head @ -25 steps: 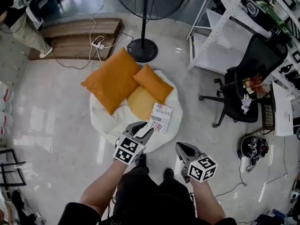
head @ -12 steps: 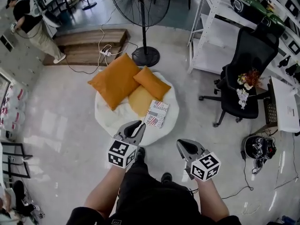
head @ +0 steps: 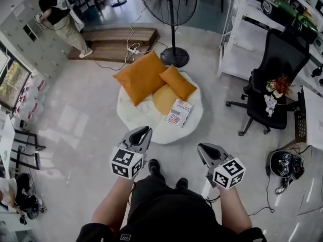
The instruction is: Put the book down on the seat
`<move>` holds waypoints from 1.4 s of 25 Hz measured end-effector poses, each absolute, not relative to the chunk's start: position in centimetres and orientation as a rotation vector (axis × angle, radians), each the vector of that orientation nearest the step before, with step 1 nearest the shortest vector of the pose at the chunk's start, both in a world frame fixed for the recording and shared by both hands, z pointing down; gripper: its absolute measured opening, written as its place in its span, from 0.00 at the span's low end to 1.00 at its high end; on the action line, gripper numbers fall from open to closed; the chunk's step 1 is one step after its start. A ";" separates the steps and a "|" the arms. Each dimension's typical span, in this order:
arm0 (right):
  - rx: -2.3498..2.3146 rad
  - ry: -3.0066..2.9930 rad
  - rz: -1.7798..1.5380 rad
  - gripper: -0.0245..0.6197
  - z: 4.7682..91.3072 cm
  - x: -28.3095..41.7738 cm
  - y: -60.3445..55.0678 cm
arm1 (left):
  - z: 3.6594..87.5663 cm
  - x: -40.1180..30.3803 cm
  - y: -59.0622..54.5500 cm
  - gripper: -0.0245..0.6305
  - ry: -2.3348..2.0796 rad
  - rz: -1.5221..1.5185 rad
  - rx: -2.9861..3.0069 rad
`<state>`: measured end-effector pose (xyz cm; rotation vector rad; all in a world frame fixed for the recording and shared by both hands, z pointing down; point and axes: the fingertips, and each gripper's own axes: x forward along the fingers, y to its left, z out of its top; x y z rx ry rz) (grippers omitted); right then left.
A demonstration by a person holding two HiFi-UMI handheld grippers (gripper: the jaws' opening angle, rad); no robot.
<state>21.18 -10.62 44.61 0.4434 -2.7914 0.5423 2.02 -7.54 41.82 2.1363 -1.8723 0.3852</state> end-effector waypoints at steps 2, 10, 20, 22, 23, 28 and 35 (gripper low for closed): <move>0.421 -2.798 0.523 0.06 43.8 21.0 -9.9 | 40.7 1.6 -6.4 0.09 -1.898 0.377 2.121; 0.481 -2.851 0.462 0.06 39.3 20.0 -9.9 | 37.0 -0.4 -4.4 0.08 -1.953 0.351 2.134; 0.583 -2.942 0.236 0.06 33.1 17.9 -10.7 | 33.4 -4.3 -4.3 0.07 -2.018 0.272 2.150; 0.609 -2.952 0.234 0.06 32.3 17.5 -11.2 | 31.9 -4.5 -4.4 0.07 -2.020 0.260 2.210; 0.617 -2.963 0.229 0.06 31.8 17.3 -11.4 | 31.1 -4.4 -4.4 0.06 -2.011 0.253 2.254; 0.643 -3.017 0.213 0.06 28.7 16.8 -12.6 | 28.4 -4.2 -5.1 0.05 -1.965 0.217 2.347; 0.622 -3.053 0.188 0.06 27.7 15.8 -12.4 | 28.8 -4.9 -5.1 0.04 -2.008 0.178 2.254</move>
